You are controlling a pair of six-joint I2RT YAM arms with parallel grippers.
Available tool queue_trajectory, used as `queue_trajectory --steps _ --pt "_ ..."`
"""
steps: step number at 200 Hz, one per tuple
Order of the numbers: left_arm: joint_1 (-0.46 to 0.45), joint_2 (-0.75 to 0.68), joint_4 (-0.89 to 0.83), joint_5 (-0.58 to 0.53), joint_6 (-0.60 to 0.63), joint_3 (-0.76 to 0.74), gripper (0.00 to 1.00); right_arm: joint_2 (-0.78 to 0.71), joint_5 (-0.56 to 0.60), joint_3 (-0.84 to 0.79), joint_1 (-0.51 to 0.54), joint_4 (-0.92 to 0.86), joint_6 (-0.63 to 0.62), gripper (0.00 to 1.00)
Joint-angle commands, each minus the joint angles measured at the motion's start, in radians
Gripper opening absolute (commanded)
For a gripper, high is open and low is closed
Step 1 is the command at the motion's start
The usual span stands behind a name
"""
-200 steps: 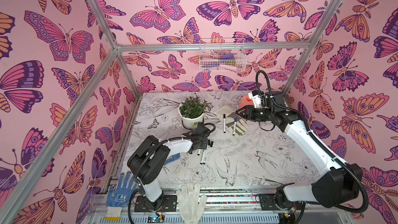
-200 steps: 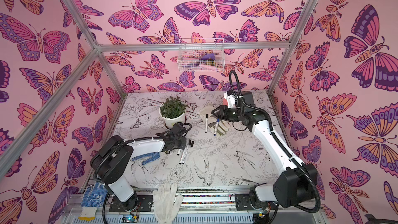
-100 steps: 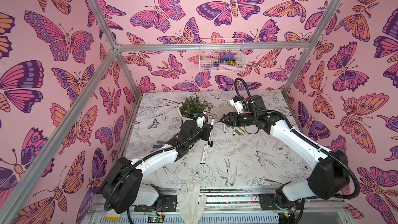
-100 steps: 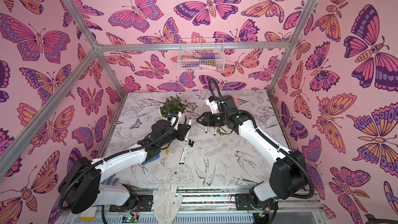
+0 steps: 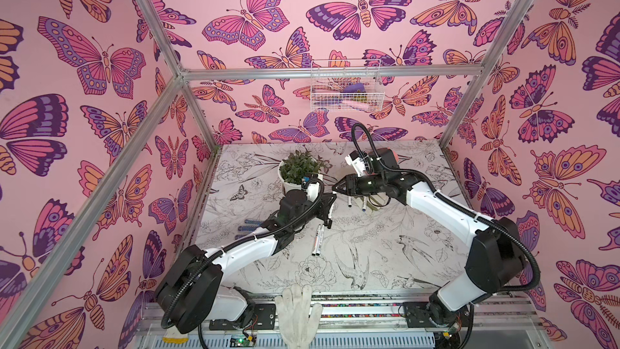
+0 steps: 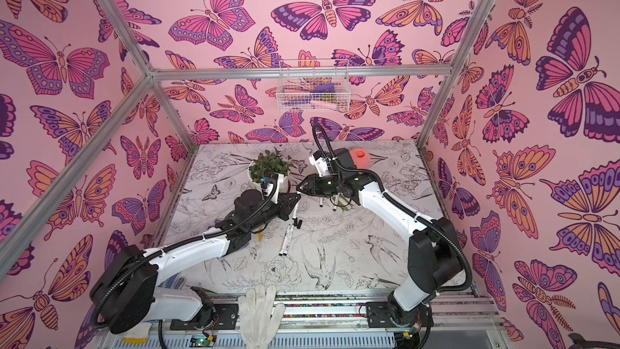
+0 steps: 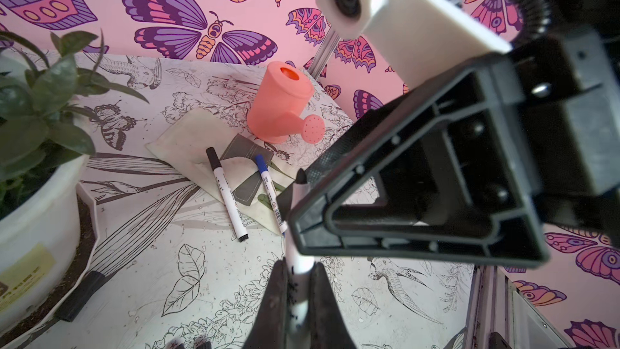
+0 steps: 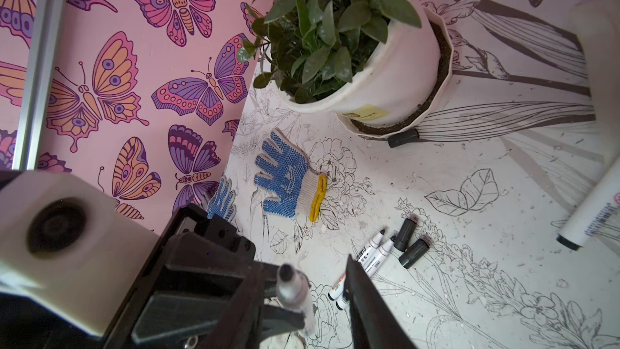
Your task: Insert the pens into the pen caps
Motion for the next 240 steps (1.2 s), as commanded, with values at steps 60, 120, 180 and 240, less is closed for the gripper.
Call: queue_trajectory --steps 60,120,180,240 --pt "-0.008 0.021 0.045 0.017 -0.013 0.025 0.00 0.005 -0.013 0.041 0.019 0.021 0.021 0.11" --pt "-0.005 0.019 -0.087 0.077 0.016 0.053 0.37 -0.028 -0.015 0.051 0.015 0.008 0.015 0.07" --pt "-0.006 0.002 -0.134 0.101 0.048 0.057 0.24 -0.039 -0.014 0.054 0.013 -0.007 0.006 0.06" --pt "-0.004 0.034 -0.133 0.129 0.052 0.110 0.25 -0.035 -0.015 0.047 0.012 -0.026 -0.005 0.05"
